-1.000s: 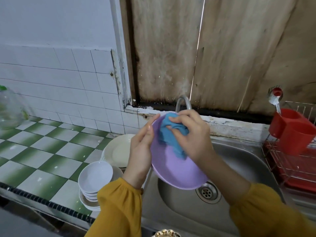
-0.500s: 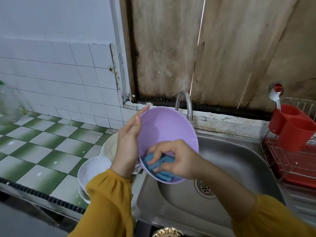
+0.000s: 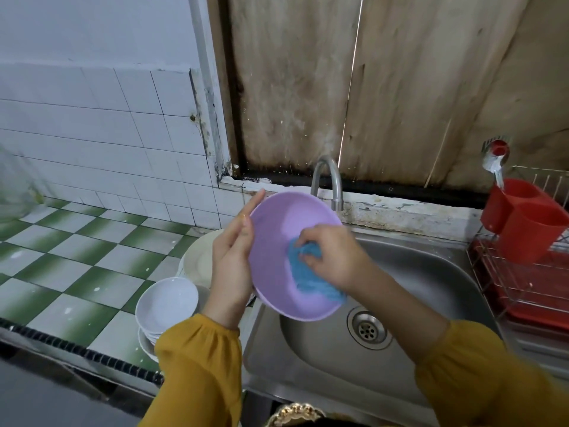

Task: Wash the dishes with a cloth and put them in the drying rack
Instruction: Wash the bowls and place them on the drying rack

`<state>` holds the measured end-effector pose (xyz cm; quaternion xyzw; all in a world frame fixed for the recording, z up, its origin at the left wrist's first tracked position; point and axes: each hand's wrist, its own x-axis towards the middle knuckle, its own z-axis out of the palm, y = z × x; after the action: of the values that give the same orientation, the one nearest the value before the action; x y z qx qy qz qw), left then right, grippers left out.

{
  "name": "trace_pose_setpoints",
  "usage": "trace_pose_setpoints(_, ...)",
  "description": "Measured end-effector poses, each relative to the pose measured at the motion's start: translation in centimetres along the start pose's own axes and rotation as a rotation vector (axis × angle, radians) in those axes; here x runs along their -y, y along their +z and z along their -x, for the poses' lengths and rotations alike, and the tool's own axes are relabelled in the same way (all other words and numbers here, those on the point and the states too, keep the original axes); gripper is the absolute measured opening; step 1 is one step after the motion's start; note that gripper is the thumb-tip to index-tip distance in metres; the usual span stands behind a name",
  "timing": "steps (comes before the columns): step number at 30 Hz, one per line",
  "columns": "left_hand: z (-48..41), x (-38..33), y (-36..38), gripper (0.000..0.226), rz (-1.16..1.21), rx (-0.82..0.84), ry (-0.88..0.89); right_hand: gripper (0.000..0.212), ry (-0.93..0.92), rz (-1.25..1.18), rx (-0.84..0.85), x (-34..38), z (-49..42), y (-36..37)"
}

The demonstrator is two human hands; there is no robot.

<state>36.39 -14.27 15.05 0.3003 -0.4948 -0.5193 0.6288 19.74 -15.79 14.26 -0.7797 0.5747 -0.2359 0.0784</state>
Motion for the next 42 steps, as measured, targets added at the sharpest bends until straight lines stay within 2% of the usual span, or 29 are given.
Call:
trace_pose_setpoints(2, 0.0, 0.4, 0.6, 0.034, -0.035, 0.04, 0.006, 0.026, -0.011, -0.039, -0.286, 0.6, -0.6, 0.4)
trace_pose_setpoints(3, -0.1, 0.5, 0.9, 0.032, -0.059, 0.055, 0.022, 0.028, -0.061, -0.122, -0.339, 1.6, -0.4, 0.8)
trace_pose_setpoints(4, -0.3, 0.5, 0.9, 0.033, -0.079, 0.054, 0.037, 0.029, -0.116, -0.234, -0.321, 2.8, 0.1, 1.2)
trace_pose_setpoints(7, -1.0, 0.1, 0.0, 0.033, -0.07, -0.004, 0.038, 0.024, -0.213, -0.439, -0.075, 4.0, 2.0, 1.4)
trace_pose_setpoints(9, -1.1, 0.0, -0.8, 0.035, -0.032, 0.015, 0.022, 0.024, -0.176, -0.251, 0.101, 1.6, 1.3, 1.0)
trace_pose_setpoints(10, -0.9, 0.2, -1.0, 0.034, -0.026, 0.029, 0.008, 0.025, -0.124, -0.123, 0.1, 0.3, 0.6, 0.9)
trace_pose_setpoints(12, -0.6, 0.8, -0.5, 0.031, -0.048, 0.05, -0.016, 0.027, -0.009, -0.021, -0.114, -1.1, -0.5, 0.5)
trace_pose_setpoints(14, -0.4, 1.7, 0.3, 0.034, -0.051, 0.06, -0.028, 0.027, -0.031, -0.131, -0.334, 0.1, -0.6, 1.4)
trace_pose_setpoints(15, -0.4, 1.9, 0.6, 0.031, -0.046, 0.058, -0.025, 0.028, -0.079, -0.219, -0.347, 1.2, -0.3, 1.9)
trace_pose_setpoints(17, -0.7, 2.1, 0.4, 0.03, -0.052, 0.022, -0.02, 0.025, -0.152, -0.373, -0.251, 2.7, 0.8, 3.0)
trace_pose_setpoints(20, -0.8, 2.1, -0.6, 0.03, -0.023, -0.033, -0.028, 0.021, -0.077, -0.452, -0.132, 2.2, 1.3, 3.2)
trace_pose_setpoints(22, -0.5, 2.2, -0.5, 0.031, 0.009, -0.036, -0.042, 0.021, 0.042, -0.447, -0.254, 1.3, 0.8, 2.9)
trace_pose_setpoints(24, -0.3, 2.4, 0.1, 0.028, -0.021, -0.015, -0.027, 0.021, 0.082, -0.44, -0.379, 1.3, 0.5, 2.9)
trace_pose_setpoints(25, -0.2, 2.4, 0.4, 0.028, -0.043, -0.019, -0.015, 0.021, 0.043, -0.442, -0.351, 1.7, 0.6, 3.0)
trace_pose_setpoints(26, -0.3, 2.4, 0.4, 0.03, -0.06, -0.044, -0.003, 0.023, -0.023, -0.441, -0.252, 2.2, 0.9, 3.0)
trace_pose_setpoints(29, -1.0, 1.9, -0.5, 0.027, -0.031, -0.116, -0.001, 0.034, -0.2, -0.288, 0.154, 2.2, 1.9, 1.9)
trace_pose_setpoints(30, -1.0, 1.7, -0.8, 0.026, -0.004, -0.11, -0.008, 0.037, -0.214, -0.179, 0.225, 1.6, 1.7, 1.3)
trace_pose_setpoints(31, -0.9, 1.5, -0.9, 0.028, 0.016, -0.097, -0.013, 0.04, -0.185, -0.098, 0.22, 0.8, 1.3, 0.8)
trace_pose_setpoints(32, -0.6, 1.5, -0.7, 0.029, 0.024, -0.08, -0.017, 0.041, -0.118, -0.046, 0.14, 0.0, 0.9, 0.4)
trace_pose_setpoints(34, -0.1, 1.7, 0.3, 0.028, 0.031, -0.049, -0.016, 0.04, 0.004, -0.056, -0.182, -0.5, 0.1, 0.2)
trace_pose_setpoints(35, 0.0, 1.9, 0.8, 0.026, 0.033, -0.04, -0.008, 0.04, 0.02, -0.101, -0.305, 0.2, 0.0, 0.4)
trace_pose_setpoints(36, 0.1, 2.0, 1.2, 0.025, 0.032, -0.04, 0.003, 0.042, 0.008, -0.162, -0.36, 1.2, 0.0, 0.8)
trace_pose_setpoints(37, 0.0, 2.0, 1.3, 0.025, 0.021, -0.051, 0.018, 0.043, -0.029, -0.236, -0.328, 2.3, 0.2, 1.2)
trace_pose_setpoints(39, -0.3, 1.8, 0.7, 0.03, -0.009, -0.104, 0.042, 0.043, -0.125, -0.364, -0.078, 3.8, 1.1, 1.3)
trace_pose_setpoints(41, -0.4, 1.4, -0.3, 0.032, 0.009, -0.137, 0.032, 0.039, -0.158, -0.276, 0.226, 3.1, 1.7, 0.8)
trace_pose_setpoints(42, -0.2, 1.2, -0.6, 0.031, 0.032, -0.128, 0.03, 0.04, -0.135, -0.149, 0.291, 2.0, 1.6, 0.6)
